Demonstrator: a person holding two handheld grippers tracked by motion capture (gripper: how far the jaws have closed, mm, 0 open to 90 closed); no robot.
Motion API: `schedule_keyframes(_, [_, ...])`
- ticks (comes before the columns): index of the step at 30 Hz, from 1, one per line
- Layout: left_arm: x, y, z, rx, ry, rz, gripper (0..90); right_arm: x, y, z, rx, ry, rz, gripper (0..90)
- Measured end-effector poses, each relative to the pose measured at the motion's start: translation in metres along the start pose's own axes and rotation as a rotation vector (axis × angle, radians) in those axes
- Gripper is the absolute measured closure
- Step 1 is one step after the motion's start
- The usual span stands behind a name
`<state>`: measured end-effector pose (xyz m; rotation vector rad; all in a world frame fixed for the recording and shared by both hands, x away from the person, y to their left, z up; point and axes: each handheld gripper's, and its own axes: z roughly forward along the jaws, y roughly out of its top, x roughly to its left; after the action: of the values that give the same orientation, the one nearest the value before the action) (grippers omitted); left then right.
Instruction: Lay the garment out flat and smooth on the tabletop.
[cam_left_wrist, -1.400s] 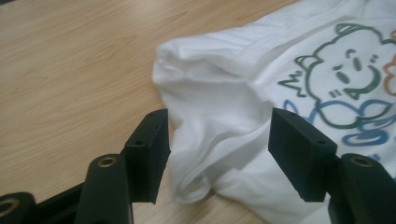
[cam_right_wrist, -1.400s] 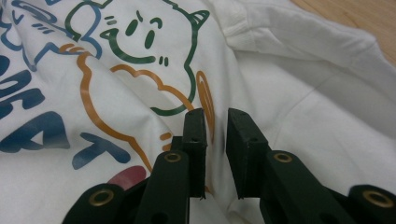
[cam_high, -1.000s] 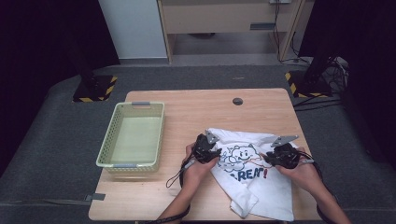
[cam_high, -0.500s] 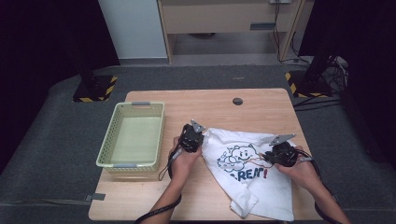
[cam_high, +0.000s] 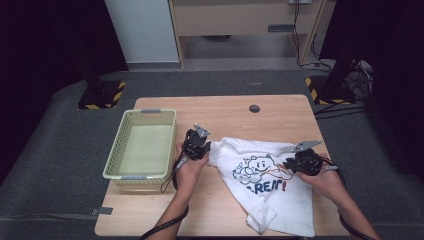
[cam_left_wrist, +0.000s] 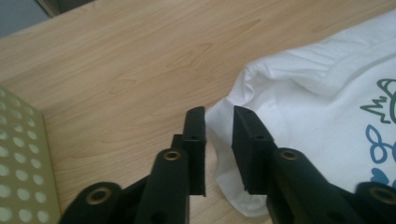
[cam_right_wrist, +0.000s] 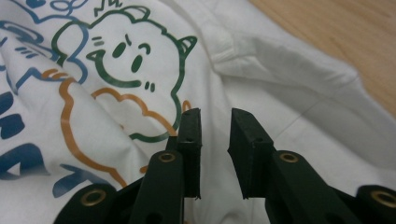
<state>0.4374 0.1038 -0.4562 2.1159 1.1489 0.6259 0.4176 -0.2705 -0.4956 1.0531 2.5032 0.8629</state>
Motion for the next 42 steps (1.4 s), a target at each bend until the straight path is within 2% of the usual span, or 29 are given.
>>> schedule_keyframes(5, [-0.011, 0.006, -0.003, -0.036, -0.051, 0.004, 64.3, -0.001, 0.01, 0.003, -0.021, -0.017, -0.008, 66.9])
schedule_keyframes(9, [-0.022, 0.007, 0.005, -0.035, -0.078, 0.024, 60.0, 0.002, 0.019, 0.011, -0.043, -0.017, -0.018, 65.6])
schedule_keyframes(13, [-0.029, 0.007, 0.017, -0.054, -0.109, 0.021, 56.2, 0.004, 0.028, 0.024, -0.047, -0.02, -0.029, 63.6])
schedule_keyframes(17, [-0.039, 0.007, 0.028, -0.046, -0.129, 0.039, 53.3, 0.003, 0.033, 0.038, -0.034, -0.04, -0.043, 57.9])
schedule_keyframes(21, [-0.05, 0.008, 0.041, -0.02, -0.149, 0.081, 51.8, -0.004, 0.037, 0.046, -0.045, -0.055, -0.02, 55.0])
schedule_keyframes(25, [-0.055, 0.006, 0.057, 0.01, -0.164, 0.088, 51.2, -0.01, 0.036, 0.055, -0.018, -0.059, -0.011, 54.5])
schedule_keyframes(28, [-0.057, 0.005, 0.069, 0.031, -0.168, 0.09, 51.0, -0.013, 0.038, 0.06, -0.022, -0.047, -0.007, 63.2])
schedule_keyframes(31, [-0.058, 0.003, 0.079, 0.045, -0.181, 0.072, 50.0, -0.015, 0.04, 0.062, -0.02, -0.036, -0.007, 72.9])
schedule_keyframes(36, [-0.056, 0.003, 0.092, 0.064, -0.19, 0.056, 49.2, -0.016, 0.045, 0.064, -0.001, -0.022, -0.024, 76.3])
schedule_keyframes(38, [-0.054, 0.004, 0.095, 0.05, -0.203, 0.033, 48.1, -0.016, 0.046, 0.064, 0.003, -0.023, -0.034, 76.8])
schedule_keyframes(42, [-0.056, 0.005, 0.098, 0.027, -0.218, 0.026, 48.7, -0.014, 0.048, 0.063, -0.003, -0.036, -0.033, 78.6])
